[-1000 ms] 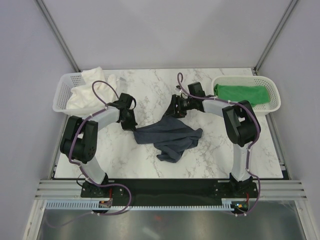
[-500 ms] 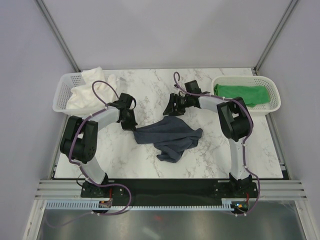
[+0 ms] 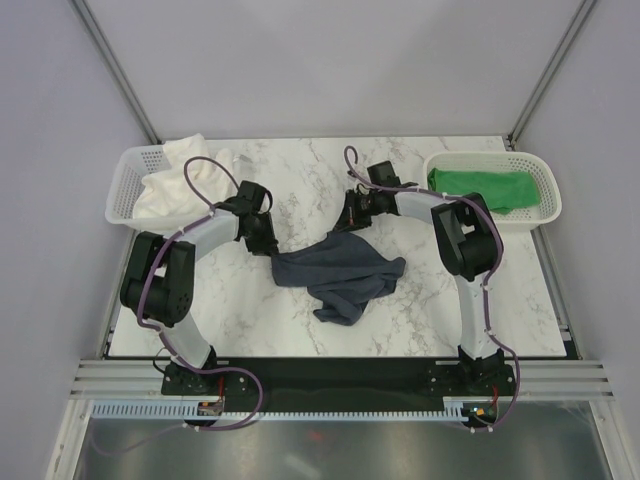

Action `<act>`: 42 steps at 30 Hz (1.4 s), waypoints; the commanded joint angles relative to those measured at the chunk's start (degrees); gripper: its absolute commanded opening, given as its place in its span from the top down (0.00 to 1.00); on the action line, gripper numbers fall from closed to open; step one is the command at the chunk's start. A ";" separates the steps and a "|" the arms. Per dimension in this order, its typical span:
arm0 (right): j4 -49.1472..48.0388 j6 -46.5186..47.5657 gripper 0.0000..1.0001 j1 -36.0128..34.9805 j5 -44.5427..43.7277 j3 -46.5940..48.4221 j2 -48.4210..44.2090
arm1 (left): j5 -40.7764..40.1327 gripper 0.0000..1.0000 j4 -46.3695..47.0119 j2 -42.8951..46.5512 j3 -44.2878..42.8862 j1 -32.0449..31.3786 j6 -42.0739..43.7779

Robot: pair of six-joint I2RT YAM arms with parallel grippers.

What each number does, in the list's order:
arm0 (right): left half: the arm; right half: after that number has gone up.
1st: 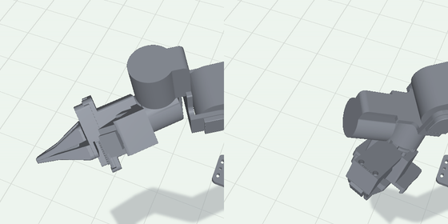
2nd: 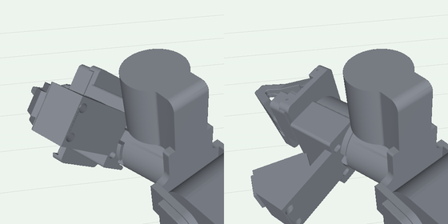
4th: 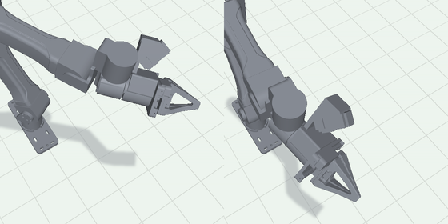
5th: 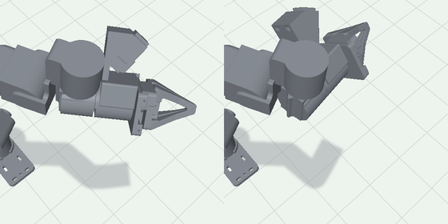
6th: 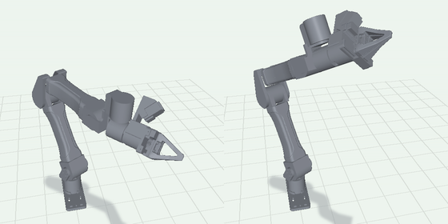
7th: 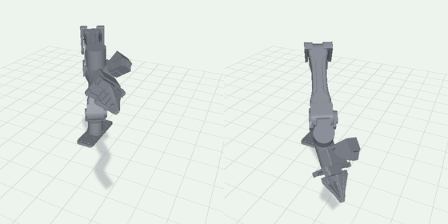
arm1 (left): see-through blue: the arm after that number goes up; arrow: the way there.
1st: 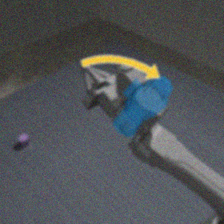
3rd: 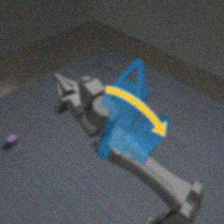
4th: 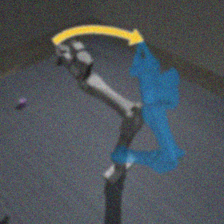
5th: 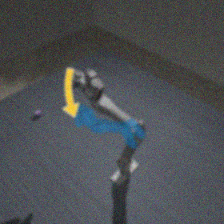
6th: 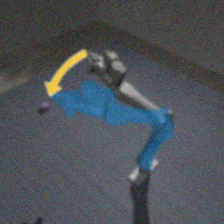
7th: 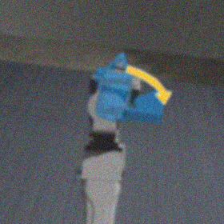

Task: Fold and stack the towels
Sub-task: Flatten out the crumpled towel

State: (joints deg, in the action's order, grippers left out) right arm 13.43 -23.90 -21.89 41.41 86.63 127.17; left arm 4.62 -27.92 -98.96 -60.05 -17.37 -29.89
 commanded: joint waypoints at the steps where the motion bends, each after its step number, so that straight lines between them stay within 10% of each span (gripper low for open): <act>1: -0.77 2.45 1.00 1.14 -9.55 -4.25 -8.50 | 2.93 0.65 3.67 3.33 -4.63 0.05 1.67; 8: -2.44 1.22 1.00 4.48 -21.87 -17.36 -20.72 | 0.57 0.42 1.11 4.91 -6.57 0.14 1.24; 42: -2.80 2.72 1.00 7.48 -23.57 -21.42 -26.01 | 6.80 0.54 9.38 -13.28 -10.44 -3.37 2.73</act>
State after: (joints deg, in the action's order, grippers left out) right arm 11.62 -22.06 -14.50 18.09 64.07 103.66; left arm 11.66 -19.00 -111.42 -71.94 -19.86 -27.81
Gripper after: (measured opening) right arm 0.010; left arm 0.466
